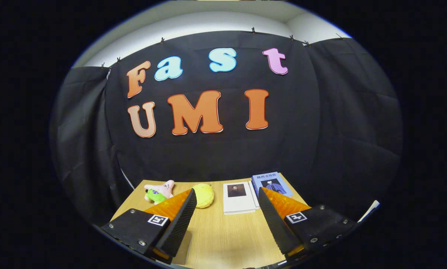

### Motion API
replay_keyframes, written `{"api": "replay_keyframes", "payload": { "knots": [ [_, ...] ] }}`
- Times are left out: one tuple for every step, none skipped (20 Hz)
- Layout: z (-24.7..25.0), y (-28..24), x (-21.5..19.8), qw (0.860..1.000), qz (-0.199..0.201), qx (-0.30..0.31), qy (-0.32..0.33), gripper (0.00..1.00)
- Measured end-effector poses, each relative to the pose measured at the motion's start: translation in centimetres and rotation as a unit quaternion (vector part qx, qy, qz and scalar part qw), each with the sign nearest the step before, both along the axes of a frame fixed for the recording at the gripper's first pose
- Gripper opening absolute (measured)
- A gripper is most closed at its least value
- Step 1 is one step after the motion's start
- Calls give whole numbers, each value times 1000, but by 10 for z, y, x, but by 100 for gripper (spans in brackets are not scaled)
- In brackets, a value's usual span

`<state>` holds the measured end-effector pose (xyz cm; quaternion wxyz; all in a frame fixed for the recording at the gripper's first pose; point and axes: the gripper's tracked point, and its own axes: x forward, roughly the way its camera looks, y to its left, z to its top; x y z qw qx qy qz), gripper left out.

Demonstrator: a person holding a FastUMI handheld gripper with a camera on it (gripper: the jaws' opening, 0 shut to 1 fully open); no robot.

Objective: Open the storage box then place both shoes into the box .Put the left shoe in first, then the right shoe, with the right side of both shoes facing outward in a uniform manner.

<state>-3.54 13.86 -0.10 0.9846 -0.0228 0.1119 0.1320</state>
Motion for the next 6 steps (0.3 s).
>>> {"api": "replay_keyframes", "payload": {
  "knots": [
    [8, -7, 0, 1000, -2, -2, -9, 99],
    [14, -13, -3, 1000, -3, -2, -15, 99],
    [16, -18, -8, 1000, -3, -1, -18, 99],
    [18, -24, -10, 1000, -4, 0, -21, 99],
    [18, -31, -9, 1000, -6, 0, -23, 99],
    [18, -39, -10, 1000, -8, 1, -25, 99]
  ]
}}
